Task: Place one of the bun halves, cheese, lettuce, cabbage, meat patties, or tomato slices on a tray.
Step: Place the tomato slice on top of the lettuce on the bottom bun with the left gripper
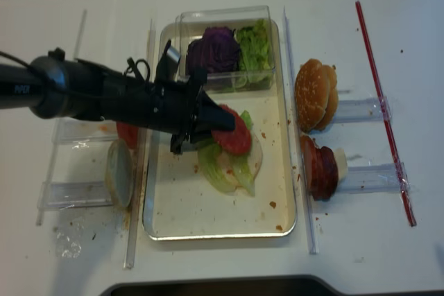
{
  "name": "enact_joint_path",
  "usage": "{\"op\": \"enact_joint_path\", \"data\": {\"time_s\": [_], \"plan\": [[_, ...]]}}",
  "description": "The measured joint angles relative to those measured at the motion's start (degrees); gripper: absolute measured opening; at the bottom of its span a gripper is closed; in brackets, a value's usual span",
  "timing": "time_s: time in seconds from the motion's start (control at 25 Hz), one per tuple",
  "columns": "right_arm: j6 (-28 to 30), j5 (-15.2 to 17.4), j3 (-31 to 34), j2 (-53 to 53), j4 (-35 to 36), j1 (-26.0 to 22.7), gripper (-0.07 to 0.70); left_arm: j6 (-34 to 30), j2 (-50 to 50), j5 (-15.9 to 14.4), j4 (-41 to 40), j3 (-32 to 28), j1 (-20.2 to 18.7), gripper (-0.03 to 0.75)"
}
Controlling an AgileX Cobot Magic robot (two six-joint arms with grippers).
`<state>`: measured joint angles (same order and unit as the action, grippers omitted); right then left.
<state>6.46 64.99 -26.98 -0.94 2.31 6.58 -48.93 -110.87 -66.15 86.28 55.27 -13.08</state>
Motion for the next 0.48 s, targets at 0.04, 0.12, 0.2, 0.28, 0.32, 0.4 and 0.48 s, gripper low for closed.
{"op": "enact_joint_path", "data": {"time_s": [0.04,0.12,0.2,0.28,0.32,0.4,0.48], "plan": [[0.0,0.0,0.0,0.0,0.0,0.0,0.373,-0.1,0.0,0.0,0.4,0.0,0.0,0.050],[0.0,0.0,0.0,0.0,0.0,0.0,0.374,-0.1,-0.4,0.0,0.5,0.0,0.0,0.050],[0.0,0.0,0.0,0.0,0.0,0.0,0.373,0.0,-0.5,0.0,0.4,0.0,0.0,0.050],[0.0,0.0,0.0,0.0,0.0,0.0,0.374,1.2,-0.5,0.0,-0.5,0.0,0.0,0.050],[0.0,0.0,0.0,0.0,0.0,0.0,0.374,1.6,-0.5,0.0,-1.2,0.0,0.0,0.050],[0.0,0.0,0.0,0.0,0.0,0.0,0.373,2.4,-0.5,0.0,-3.2,0.0,0.0,0.050],[0.0,0.0,0.0,0.0,0.0,0.0,0.373,3.1,-0.5,0.0,-4.5,0.0,0.0,0.050]]}}
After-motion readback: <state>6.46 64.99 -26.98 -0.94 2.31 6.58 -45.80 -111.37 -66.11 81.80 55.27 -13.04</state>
